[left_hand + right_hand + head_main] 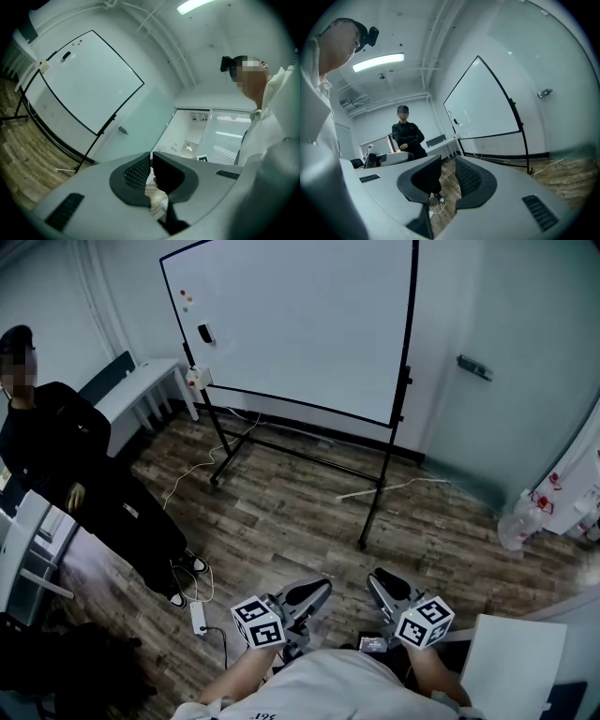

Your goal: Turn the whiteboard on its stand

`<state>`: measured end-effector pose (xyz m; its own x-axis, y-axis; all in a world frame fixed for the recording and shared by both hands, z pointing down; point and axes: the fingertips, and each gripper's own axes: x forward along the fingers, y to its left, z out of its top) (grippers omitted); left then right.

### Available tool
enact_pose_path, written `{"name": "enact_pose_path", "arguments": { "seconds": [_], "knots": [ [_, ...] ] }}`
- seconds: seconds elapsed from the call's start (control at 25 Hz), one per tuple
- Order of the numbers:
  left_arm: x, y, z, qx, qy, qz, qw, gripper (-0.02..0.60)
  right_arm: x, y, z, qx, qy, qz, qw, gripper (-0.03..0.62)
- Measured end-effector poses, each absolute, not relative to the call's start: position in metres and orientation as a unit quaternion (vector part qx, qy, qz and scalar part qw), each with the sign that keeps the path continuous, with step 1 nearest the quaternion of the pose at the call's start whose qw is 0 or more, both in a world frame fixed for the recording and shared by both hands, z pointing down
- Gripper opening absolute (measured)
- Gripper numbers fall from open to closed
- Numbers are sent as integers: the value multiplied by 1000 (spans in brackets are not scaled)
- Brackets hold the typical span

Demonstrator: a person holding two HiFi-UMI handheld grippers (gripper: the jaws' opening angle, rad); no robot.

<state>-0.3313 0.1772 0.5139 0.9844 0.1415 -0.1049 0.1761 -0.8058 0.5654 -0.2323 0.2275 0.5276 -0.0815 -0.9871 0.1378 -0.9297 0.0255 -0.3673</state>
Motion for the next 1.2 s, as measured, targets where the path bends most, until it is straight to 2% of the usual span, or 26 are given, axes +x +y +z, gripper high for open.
{"name": "enact_pose_path", "arguments": {
  "seconds": [0.6,1.2],
  "knots": [
    [-267,198,512,953,73,-30,294,8,-166,260,530,-675,720,-160,27,94],
    [-214,173,512,954,76,-25,288,8,-108,238,532,-695,702,-154,40,87]
  ]
}}
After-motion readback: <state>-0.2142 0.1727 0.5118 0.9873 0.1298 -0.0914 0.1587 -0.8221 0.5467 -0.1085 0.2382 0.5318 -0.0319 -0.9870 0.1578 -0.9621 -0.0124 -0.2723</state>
